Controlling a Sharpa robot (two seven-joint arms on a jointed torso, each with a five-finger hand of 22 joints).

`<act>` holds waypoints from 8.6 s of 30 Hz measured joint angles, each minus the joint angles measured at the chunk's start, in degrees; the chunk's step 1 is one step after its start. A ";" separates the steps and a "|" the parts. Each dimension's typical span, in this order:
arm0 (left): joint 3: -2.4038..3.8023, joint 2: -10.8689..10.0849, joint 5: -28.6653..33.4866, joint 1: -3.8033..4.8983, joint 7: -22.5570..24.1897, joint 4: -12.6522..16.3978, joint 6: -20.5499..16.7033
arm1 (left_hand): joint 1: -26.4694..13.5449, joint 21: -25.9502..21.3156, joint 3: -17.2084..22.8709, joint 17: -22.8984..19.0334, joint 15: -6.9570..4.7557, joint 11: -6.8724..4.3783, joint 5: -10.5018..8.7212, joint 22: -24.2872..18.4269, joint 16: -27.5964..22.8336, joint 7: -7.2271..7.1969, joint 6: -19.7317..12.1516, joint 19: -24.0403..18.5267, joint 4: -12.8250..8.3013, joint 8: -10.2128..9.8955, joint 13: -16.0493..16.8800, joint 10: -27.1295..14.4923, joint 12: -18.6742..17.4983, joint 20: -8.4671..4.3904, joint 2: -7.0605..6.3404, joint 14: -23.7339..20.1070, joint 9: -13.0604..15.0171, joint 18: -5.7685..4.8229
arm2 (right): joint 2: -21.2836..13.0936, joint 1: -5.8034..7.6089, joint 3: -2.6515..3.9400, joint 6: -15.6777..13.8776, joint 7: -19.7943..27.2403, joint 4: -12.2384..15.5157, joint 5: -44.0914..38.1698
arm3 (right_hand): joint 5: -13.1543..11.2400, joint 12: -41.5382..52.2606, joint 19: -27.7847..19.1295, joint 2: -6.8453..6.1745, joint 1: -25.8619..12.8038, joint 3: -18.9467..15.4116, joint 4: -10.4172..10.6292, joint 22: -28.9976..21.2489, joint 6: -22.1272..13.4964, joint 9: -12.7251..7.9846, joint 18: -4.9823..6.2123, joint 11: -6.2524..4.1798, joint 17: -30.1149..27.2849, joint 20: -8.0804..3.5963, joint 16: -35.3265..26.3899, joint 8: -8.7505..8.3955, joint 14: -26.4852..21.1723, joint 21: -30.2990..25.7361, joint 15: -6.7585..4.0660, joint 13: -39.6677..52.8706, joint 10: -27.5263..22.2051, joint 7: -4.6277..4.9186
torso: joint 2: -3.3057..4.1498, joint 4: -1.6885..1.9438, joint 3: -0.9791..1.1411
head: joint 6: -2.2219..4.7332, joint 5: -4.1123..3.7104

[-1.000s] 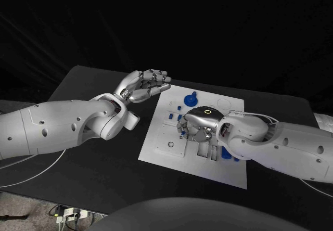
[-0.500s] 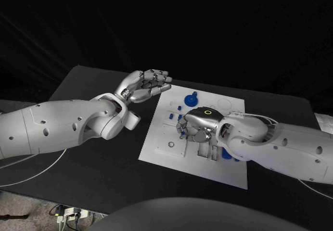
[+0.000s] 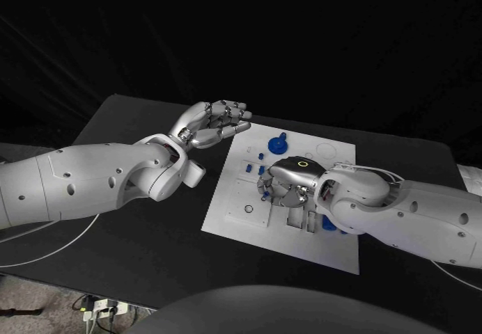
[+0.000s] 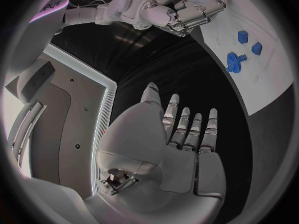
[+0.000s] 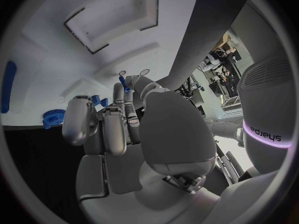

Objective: Assemble the parts on the task board

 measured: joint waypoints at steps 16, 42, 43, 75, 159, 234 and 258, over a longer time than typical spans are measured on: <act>0.00 0.20 -0.02 0.00 -0.14 -0.13 0.24 | 0.54 0.00 0.00 0.00 0.00 0.00 0.48 -0.06 0.00 0.00 0.00 0.00 0.00 0.00 0.00 0.00 0.00 0.00 -0.07 0.00 0.00 0.00 | 0.31 -0.05 0.00 0.15 0.11 -0.48 0.27 | 0.00 0.00 0.00 0.00 0.00 -0.01 0.01 -0.01 -0.02 -0.02 0.00 0.01 0.02 0.00 0.00 -0.16 0.00 -0.27 0.00 -0.05 0.00 -0.02 | -0.01 -0.02 0.01 | 0.00 -0.42; 0.00 0.33 -0.03 -0.01 -0.30 -0.36 0.49 | 0.84 0.00 0.00 0.01 0.00 0.00 0.82 0.00 0.33 0.00 0.00 0.00 0.00 0.00 0.00 0.00 0.00 0.00 0.23 0.00 0.00 0.01 | 0.51 -0.43 0.00 0.35 0.24 -0.53 0.61 | 0.00 0.00 0.00 0.00 0.00 -0.01 0.01 -0.02 -0.11 -0.07 0.00 0.11 0.03 0.00 0.00 -0.22 0.00 -0.27 0.00 -0.09 0.09 -0.11 | -0.01 0.02 0.01 | 0.00 -0.42; 0.00 0.34 -0.03 -0.01 -0.32 -0.38 0.52 | 0.84 0.13 0.00 0.00 0.00 0.00 0.82 0.03 0.33 0.00 0.00 0.00 0.00 0.00 0.01 0.00 0.00 0.00 0.23 0.00 0.00 0.01 | 0.49 -0.44 0.00 0.37 0.24 -0.53 0.63 | -0.01 0.00 0.01 0.00 0.00 -0.01 0.01 -0.02 -0.11 -0.07 0.00 0.11 0.03 0.00 0.00 -0.22 0.00 -0.27 0.00 -0.09 0.09 -0.11 | -0.01 0.01 0.01 | 0.00 -0.42; 0.00 0.59 -0.05 -0.10 -1.11 -0.61 1.15 | 1.81 0.25 0.00 0.05 0.21 0.21 1.49 0.39 0.83 0.00 0.00 0.00 0.00 0.00 0.01 -0.20 0.00 0.00 0.75 0.21 0.00 0.01 | 0.63 -1.15 0.11 0.94 -0.05 -1.11 1.17 | -0.01 -0.31 -0.62 0.00 0.01 0.16 -0.16 0.01 -0.20 -0.20 0.01 0.20 0.02 0.21 -0.76 -0.49 -0.21 -1.33 0.21 -0.27 0.19 0.21 | -0.02 0.02 0.01 | 0.00 -0.23; -0.01 0.94 -0.05 -1.01 -1.46 -1.12 1.32 | 2.94 0.69 0.00 0.16 0.72 0.41 2.87 1.00 1.87 0.00 0.00 0.43 0.00 0.00 0.01 0.01 0.69 0.00 1.28 0.72 -0.01 0.01 | -14.19 0.64 0.03 -6.25 -3.00 -0.03 3.32 | -5.97 1.72 -2.09 -2.17 -0.21 -11.00 11.38 0.01 -7.11 -16.54 0.94 2.98 0.04 2.33 0.12 -4.68 -2.23 -5.27 2.64 -3.76 -13.44 -1.99 | 0.01 0.03 0.04 | 0.00 -4.19; -0.01 1.10 -0.07 -1.18 -3.47 -1.25 2.03 | 4.30 1.16 0.00 0.25 1.64 0.62 3.53 2.03 2.99 0.21 0.21 1.25 0.00 0.22 0.01 0.22 1.18 -0.01 2.20 1.64 0.00 0.02 | -15.67 7.18 0.08 -3.39 -0.76 10.94 5.59 | 8.22 8.23 -1.64 -1.91 1.76 1.12 1.28 0.02 -2.62 1.48 0.92 -0.95 -4.03 -0.81 -3.74 8.91 -2.94 -2.47 -0.20 1.88 -0.89 -1.40 | -0.03 -0.02 0.05 | 0.01 -2.82; -0.01 -0.29 0.28 -1.26 -3.54 -1.08 1.47 | 3.61 1.15 -0.66 0.24 1.43 1.26 3.53 1.70 2.99 0.62 0.21 1.24 0.15 0.22 0.01 0.41 1.54 -0.01 2.88 1.43 -0.01 0.02 | 0.03 8.21 0.18 10.75 -2.33 6.60 17.45 | 6.21 7.15 -3.28 -1.12 0.97 1.28 1.12 0.00 -2.85 0.47 0.92 -0.81 -5.80 -0.41 -5.42 7.23 -3.91 -4.93 0.00 1.49 -0.79 -1.18 | -0.04 0.09 0.00 | 0.01 0.80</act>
